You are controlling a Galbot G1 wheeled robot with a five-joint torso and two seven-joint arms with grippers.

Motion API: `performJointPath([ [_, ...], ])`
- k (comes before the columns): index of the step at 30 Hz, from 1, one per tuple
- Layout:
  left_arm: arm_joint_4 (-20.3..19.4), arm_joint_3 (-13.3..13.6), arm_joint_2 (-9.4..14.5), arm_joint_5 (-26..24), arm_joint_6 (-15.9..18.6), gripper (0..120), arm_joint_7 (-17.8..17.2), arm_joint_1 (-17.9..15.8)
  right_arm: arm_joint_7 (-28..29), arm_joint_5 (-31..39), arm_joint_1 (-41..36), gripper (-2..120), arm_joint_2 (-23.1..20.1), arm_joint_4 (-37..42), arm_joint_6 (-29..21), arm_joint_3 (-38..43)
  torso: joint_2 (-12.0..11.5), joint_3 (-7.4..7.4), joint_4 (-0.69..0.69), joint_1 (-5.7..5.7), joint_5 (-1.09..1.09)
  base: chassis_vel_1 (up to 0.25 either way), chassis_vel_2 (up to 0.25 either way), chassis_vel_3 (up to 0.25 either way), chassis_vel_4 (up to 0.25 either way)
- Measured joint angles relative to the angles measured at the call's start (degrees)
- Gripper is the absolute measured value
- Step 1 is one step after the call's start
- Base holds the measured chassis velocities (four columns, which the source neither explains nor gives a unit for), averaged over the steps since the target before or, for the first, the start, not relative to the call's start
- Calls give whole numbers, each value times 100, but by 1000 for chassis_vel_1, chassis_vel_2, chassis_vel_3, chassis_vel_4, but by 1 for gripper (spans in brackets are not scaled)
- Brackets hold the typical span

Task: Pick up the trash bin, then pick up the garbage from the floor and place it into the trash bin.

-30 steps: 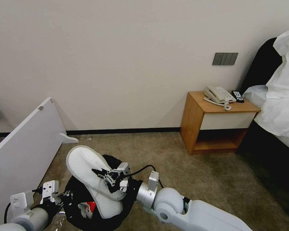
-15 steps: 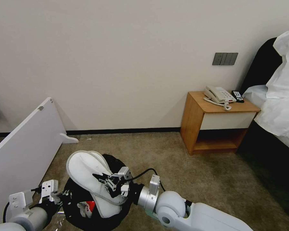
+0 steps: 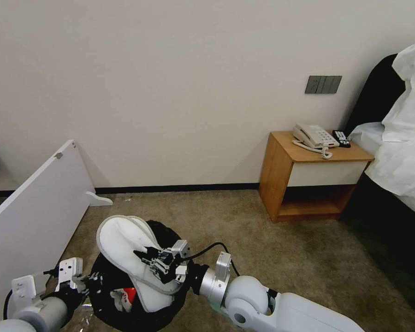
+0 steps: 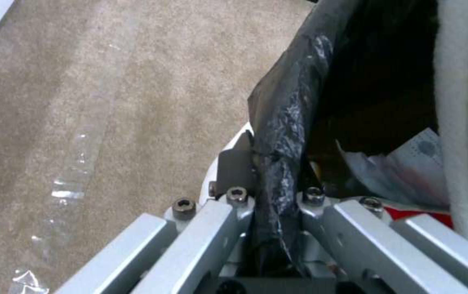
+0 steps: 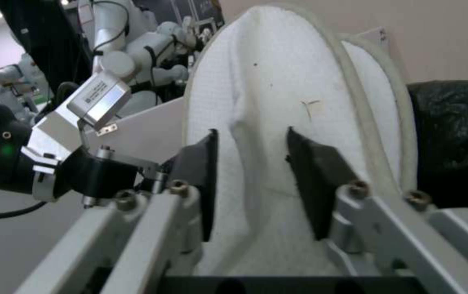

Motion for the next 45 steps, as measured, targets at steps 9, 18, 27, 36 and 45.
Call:
performJointPath([
  [9, 3, 15, -9, -5, 0, 2, -5, 15, 19, 11, 0, 66, -13, 47, 14, 5, 0, 0, 0, 0, 0, 0, 0, 0, 0],
  [18, 17, 20, -9, -3, 0, 2, -10, 27, 18, 17, 8, 97, -69, 133, 64, -6, 0, 0, 0, 0, 0, 0, 0, 0, 0],
  [27, 39, 3, -3, -1, 0, 2, -11, 49, 11, -6, 38, 100, -153, 302, 202, 115, 0, 0, 0, 0, 0, 0, 0, 0, 0],
  [36, 51, -1, -19, 0, 0, 2, -19, 55, 646, 296, 129, 100, -432, 818, 549, 752, 0, 0, 0, 0, 0, 0, 0, 0, 0],
  [45, 55, -61, -62, 2, 0, 2, -22, 70, 809, 564, -50, 100, -798, 1061, 565, 1764, 0, 0, 0, 0, 1, 0, 0, 0, 0],
])
